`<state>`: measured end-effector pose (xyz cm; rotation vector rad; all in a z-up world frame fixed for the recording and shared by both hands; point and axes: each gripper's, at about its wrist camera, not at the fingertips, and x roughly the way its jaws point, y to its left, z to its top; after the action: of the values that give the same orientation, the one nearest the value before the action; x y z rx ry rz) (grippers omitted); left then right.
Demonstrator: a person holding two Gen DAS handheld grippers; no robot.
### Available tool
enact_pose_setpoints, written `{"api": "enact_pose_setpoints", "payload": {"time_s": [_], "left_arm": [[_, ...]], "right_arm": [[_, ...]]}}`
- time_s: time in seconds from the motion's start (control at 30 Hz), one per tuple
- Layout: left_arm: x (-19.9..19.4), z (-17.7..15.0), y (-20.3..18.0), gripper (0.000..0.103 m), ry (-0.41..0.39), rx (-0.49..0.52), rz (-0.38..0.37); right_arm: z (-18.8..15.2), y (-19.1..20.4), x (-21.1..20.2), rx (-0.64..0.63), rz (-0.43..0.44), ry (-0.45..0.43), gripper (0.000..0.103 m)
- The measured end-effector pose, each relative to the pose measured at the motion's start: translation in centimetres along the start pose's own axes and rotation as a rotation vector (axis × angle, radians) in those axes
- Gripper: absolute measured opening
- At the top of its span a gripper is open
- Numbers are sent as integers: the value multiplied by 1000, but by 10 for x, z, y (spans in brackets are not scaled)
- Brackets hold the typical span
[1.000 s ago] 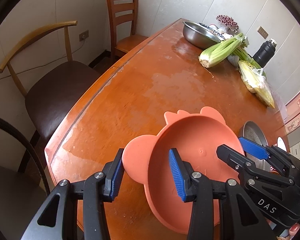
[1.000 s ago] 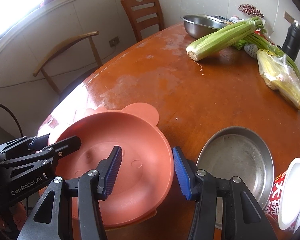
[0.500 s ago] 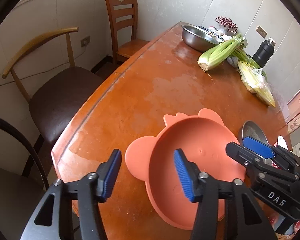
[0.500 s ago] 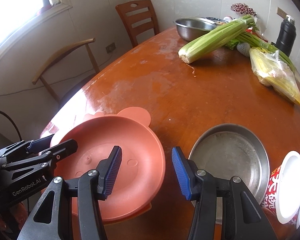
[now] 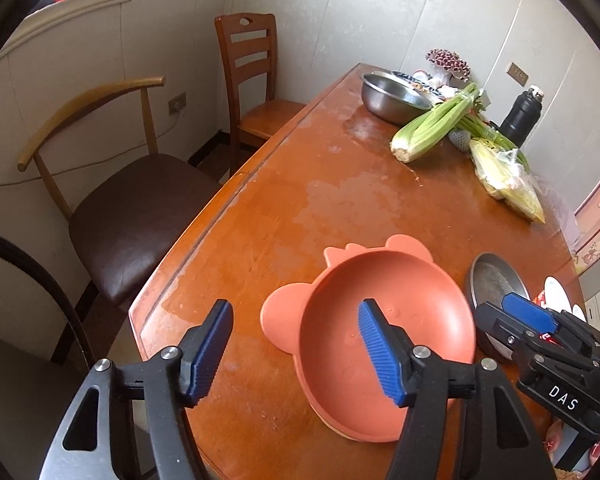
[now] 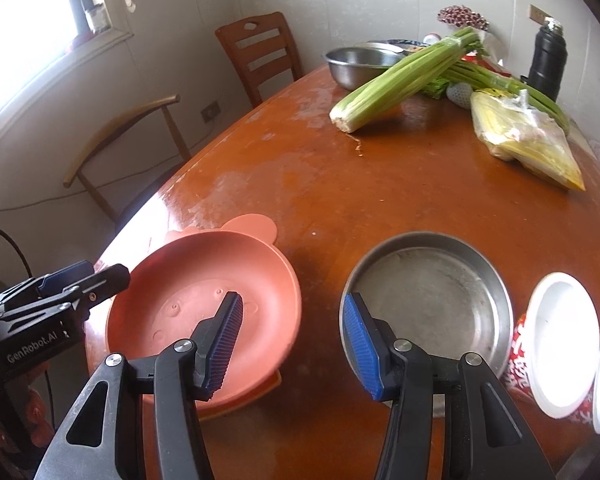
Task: Organize plates and bowls
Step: 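Move the left tool to the grey metal pan and grasp its rim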
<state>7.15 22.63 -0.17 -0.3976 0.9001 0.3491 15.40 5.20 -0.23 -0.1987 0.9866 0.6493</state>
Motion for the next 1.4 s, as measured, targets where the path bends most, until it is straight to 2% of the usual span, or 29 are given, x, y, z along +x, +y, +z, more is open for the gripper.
{"api": "enact_pose_setpoints", "payload": {"time_s": [0.37,0.83,1.1,1.4], "left_arm": [[-15,-4,-35,66,-20,83,-28],[-10,-1,-115,66,-3,272,-106],[13,7,-163,66,45,414,-140],[56,15,-185,66,135,480,-124]], "right_arm": [[-24,-36,-37,103,-30,-47,55],[-73,-94,-69,306,-99,-65,55],[-85,-118,-61,434,-80,-45,55],[-80,-122,-38,466,-66,-8,55]]}}
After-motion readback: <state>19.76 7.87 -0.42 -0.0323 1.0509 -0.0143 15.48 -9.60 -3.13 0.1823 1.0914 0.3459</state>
